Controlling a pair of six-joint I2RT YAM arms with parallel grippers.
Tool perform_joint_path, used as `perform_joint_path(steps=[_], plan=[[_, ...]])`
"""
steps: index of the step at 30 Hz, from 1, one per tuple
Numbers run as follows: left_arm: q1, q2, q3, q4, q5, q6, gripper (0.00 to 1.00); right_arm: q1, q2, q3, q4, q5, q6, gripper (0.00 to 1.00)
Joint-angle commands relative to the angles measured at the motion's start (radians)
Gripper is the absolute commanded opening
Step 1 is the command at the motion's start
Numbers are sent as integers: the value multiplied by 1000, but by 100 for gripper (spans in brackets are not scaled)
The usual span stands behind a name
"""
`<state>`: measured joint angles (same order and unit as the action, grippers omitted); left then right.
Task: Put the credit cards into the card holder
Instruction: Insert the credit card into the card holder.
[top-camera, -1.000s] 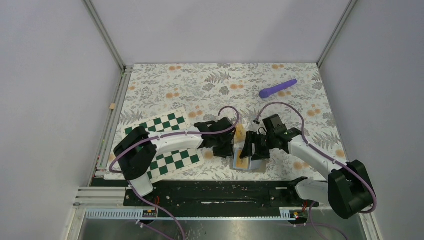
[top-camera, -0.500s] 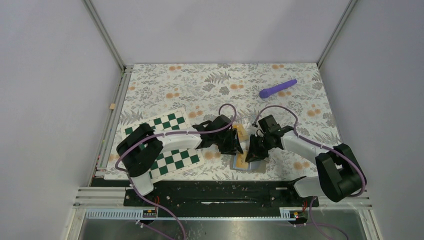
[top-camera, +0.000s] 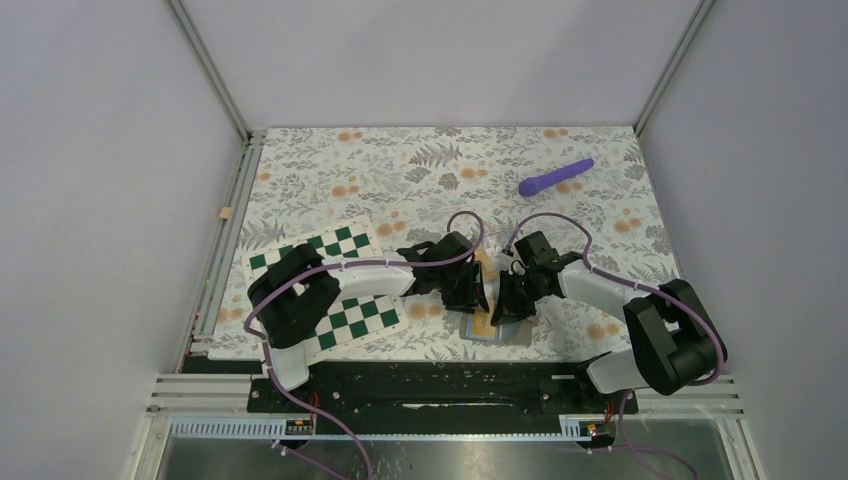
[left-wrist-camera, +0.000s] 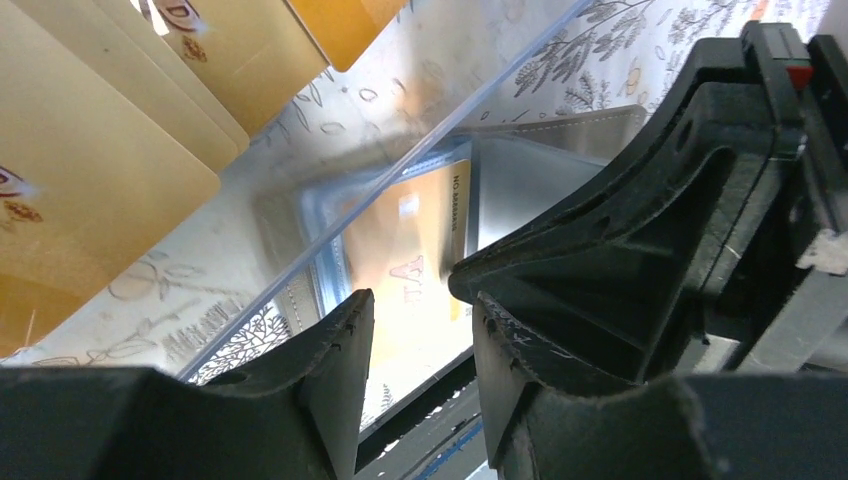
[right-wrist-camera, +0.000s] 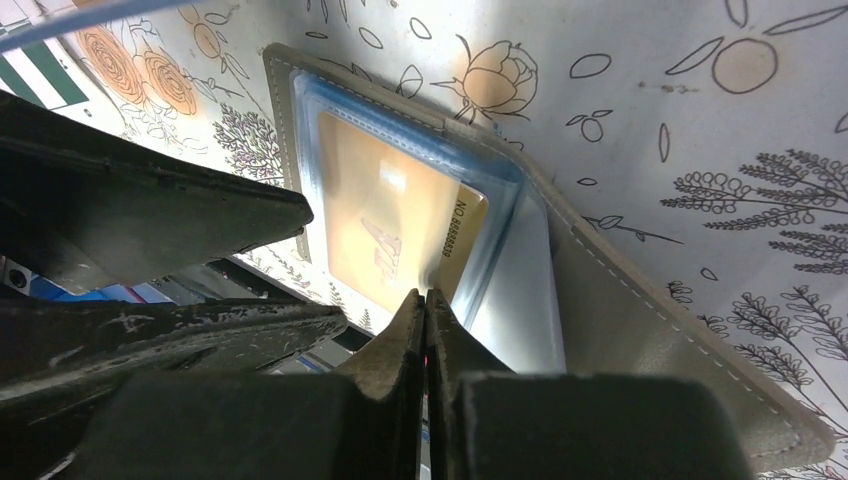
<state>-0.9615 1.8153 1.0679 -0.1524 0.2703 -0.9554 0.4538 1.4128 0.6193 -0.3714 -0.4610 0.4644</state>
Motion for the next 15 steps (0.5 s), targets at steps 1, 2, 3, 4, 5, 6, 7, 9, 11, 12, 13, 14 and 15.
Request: perform_joint_path(steps=[1,2,3,4,5,6,7,9,11,12,13,14,15], plan=[[-20,26,64,-114,-83,55,42,6,0,-13,-9,20,6,0],[-26,30,75,-131,-94,60,42,7,-2,-14,-10,22,7,0],[-33,34,89,-157,-111,67,43,6,-5,-13,-10,21,8,0],[-38,38,101,-184,-131,70,43,6,-8,-13,-12,24,8,0],[-46,41,113,-210,-148,75,44,6,-11,-12,-15,26,8,0],[-51,43,122,-227,-162,80,44,6,-14,-12,-16,28,8,0],[-54,44,124,-235,-169,82,45,6,-16,-12,-19,28,8,0],[-58,48,127,-230,-163,81,45,6,-19,-11,-23,26,8,0],[-61,49,120,-199,-138,78,42,7,-21,-14,-23,27,6,0],[-63,51,118,-184,-126,74,39,6,-19,-14,-23,25,5,0],[-64,52,113,-167,-115,68,37,6,-19,-16,-23,24,4,0],[-65,53,109,-134,-100,62,35,6,-17,-18,-22,24,4,0],[-66,52,101,-108,-84,53,32,7,-16,-20,-19,21,3,0]])
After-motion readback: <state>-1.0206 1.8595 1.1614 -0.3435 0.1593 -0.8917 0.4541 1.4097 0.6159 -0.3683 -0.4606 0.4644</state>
